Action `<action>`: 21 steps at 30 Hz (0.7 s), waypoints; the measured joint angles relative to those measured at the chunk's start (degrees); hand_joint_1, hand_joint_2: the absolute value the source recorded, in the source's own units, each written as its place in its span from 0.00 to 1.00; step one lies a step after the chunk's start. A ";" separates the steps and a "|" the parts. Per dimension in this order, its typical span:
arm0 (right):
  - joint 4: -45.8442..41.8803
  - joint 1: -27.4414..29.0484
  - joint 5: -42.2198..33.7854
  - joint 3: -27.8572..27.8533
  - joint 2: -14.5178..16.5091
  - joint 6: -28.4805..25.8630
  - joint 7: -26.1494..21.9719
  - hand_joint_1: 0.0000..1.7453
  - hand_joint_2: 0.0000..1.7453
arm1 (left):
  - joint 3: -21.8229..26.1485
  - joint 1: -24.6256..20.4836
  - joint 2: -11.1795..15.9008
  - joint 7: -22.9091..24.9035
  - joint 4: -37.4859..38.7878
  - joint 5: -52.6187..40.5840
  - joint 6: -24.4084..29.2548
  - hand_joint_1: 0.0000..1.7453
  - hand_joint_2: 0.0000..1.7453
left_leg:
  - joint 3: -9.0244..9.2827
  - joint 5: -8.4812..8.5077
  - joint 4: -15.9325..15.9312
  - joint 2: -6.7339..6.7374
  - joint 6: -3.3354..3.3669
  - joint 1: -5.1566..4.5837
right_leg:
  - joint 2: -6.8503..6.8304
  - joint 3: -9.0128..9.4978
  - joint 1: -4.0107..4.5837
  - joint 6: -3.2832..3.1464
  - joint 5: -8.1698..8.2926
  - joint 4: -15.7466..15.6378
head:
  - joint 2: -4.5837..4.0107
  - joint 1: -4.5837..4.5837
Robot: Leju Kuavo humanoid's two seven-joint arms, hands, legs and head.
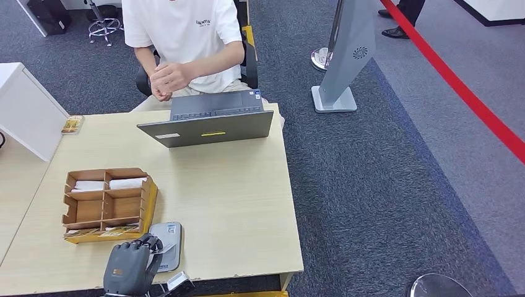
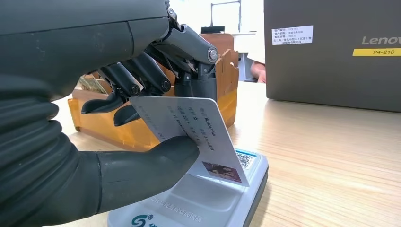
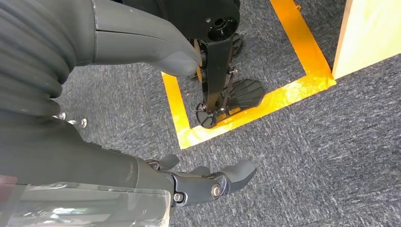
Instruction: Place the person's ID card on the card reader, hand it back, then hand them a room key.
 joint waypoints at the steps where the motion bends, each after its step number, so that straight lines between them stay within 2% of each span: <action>1: 0.00 0.00 0.05 0.00 0.00 -0.01 0.00 0.00 1.00 | -0.07 0.00 0.01 0.10 0.01 0.14 0.00 1.00 1.00 | 0.00 0.00 0.00 0.00 0.00 0.00 | 0.00 0.00 0.00 0.00 0.00 0.00 | 0.01 0.00; 15: 0.01 0.00 1.43 0.01 0.00 0.01 -0.03 0.00 1.00 | -0.26 -2.07 0.33 -1.33 -0.26 -0.20 0.29 1.00 1.00 | 0.02 0.01 0.00 0.00 0.00 0.00 | -0.01 0.00 0.00 0.00 0.00 0.00 | -0.01 0.01; 21: 0.02 -0.28 2.71 0.23 0.00 0.03 -0.20 0.00 1.00 | 1.21 -8.17 0.49 -3.58 -2.05 -2.18 0.32 1.00 1.00 | 0.02 0.04 0.00 -0.11 0.01 0.00 | -0.14 0.07 0.00 0.00 0.01 0.01 | -0.01 0.00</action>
